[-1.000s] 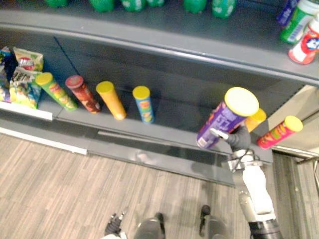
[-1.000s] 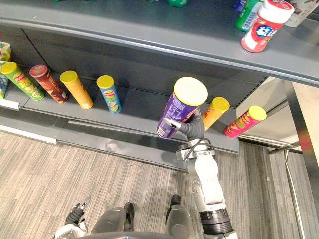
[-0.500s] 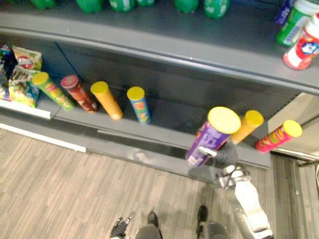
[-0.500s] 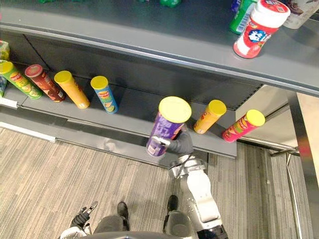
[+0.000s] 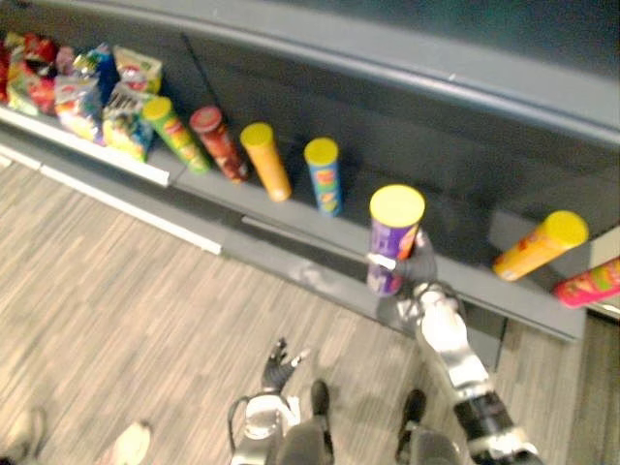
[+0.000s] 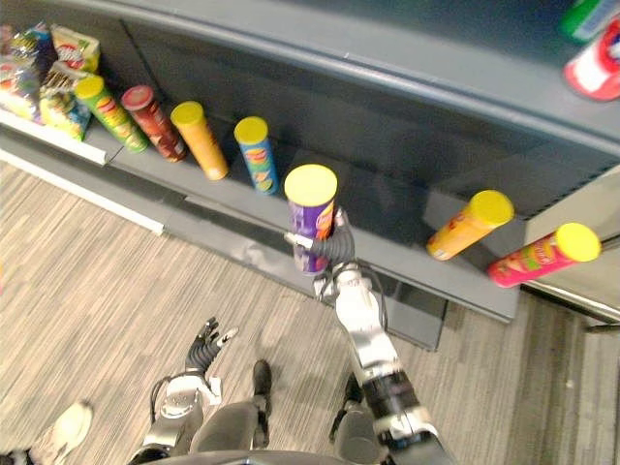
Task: Put the gum and the chips on the shelf.
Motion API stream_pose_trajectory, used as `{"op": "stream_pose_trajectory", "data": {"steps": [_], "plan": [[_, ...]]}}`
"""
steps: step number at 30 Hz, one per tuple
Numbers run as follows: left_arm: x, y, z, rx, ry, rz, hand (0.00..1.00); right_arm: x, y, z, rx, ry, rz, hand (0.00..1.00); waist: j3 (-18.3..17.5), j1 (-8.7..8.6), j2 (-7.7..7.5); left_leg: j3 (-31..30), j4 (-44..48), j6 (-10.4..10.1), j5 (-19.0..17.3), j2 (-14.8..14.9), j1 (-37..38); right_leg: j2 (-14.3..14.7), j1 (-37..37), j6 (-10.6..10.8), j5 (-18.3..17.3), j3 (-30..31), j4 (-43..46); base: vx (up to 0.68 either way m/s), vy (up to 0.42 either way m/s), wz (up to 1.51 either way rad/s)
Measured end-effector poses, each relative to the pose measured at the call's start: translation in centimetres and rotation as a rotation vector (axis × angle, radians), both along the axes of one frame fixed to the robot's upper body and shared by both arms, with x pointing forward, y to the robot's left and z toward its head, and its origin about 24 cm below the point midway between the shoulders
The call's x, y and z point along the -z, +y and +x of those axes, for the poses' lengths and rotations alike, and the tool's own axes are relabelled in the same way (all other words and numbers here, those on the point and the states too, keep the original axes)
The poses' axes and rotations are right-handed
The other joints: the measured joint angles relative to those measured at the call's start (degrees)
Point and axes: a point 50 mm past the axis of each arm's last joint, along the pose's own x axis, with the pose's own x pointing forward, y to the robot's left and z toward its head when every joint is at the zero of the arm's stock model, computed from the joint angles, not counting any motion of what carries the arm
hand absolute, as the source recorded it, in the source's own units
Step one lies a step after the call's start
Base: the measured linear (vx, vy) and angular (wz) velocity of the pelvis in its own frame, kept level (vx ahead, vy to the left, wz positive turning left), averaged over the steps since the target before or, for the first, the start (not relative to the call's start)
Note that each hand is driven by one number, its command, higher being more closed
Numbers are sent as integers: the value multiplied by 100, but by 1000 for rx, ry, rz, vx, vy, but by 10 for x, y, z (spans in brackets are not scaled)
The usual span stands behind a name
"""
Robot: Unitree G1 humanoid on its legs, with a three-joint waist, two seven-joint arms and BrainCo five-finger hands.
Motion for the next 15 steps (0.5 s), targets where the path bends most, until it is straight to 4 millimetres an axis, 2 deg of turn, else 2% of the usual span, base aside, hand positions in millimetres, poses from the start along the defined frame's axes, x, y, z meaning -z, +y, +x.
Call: {"op": "stream_pose_trajectory", "data": {"steps": [3, 6, 9, 13, 15], "plan": [[-8, -3, 7, 4, -45, 4, 0, -18, -13, 18, 122, -52, -4, 100, 174, 78, 159, -148, -3, 32, 129, -63, -210, -86, -197, -1, -4, -130, 166, -97, 46, 27], [-15, -8, 13, 42, -83, 9, 0, -38, -26, 34, 245, -96, 1, 100, 351, 178, 209, -240, -87, 82, 277, -119, -335, -174, -395, -10, -33, -185, 369, -69, 44, 21], [-25, -11, 22, 74, -136, 14, 0, -74, -35, 52, 339, -176, 15, 100, 638, 192, 242, -270, -75, 79, 374, -179, -523, -288, -669, -17, -71, -186, 623, -79, 33, 10], [-31, -9, 27, 71, -164, 15, 0, -101, -46, 63, 419, -230, 11, 100, 822, 230, 336, -292, -54, 134, 440, -235, -649, -383, -862, -25, -129, -180, 837, -28, 8, 7], [-35, -10, 31, 74, -184, 12, 0, -117, -58, 67, 471, -262, 17, 100, 880, 268, 434, -321, 20, 144, 447, -275, -810, -453, -1041, -27, -175, -184, 1000, -12, -7, 10]]}}
